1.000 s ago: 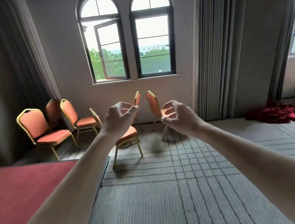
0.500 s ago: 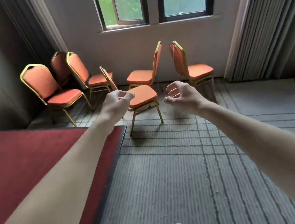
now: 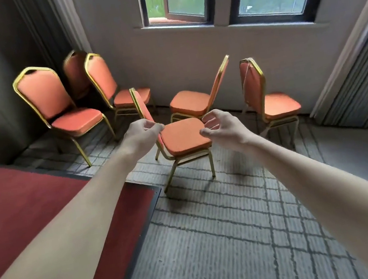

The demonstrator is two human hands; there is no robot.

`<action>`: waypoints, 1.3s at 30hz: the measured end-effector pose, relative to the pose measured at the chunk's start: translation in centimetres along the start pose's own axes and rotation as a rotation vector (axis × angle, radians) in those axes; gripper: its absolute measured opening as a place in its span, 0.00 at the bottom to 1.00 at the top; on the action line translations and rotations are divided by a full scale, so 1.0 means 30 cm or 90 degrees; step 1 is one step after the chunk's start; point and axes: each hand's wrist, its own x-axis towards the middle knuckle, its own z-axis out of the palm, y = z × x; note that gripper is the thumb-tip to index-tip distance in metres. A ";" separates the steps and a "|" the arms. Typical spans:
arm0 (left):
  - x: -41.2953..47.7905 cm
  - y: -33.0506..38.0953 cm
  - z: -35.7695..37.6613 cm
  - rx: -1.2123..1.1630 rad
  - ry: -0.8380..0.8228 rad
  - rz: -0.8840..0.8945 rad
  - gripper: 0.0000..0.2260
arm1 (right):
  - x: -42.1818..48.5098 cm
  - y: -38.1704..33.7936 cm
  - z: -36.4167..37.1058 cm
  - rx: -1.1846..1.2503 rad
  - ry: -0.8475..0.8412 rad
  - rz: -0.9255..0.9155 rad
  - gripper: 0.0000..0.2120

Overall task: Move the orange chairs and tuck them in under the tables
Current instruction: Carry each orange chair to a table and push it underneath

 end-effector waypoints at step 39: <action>2.649 -0.724 -0.060 -0.052 0.157 -0.431 0.10 | 2.840 0.243 1.136 0.191 -0.447 0.257 0.22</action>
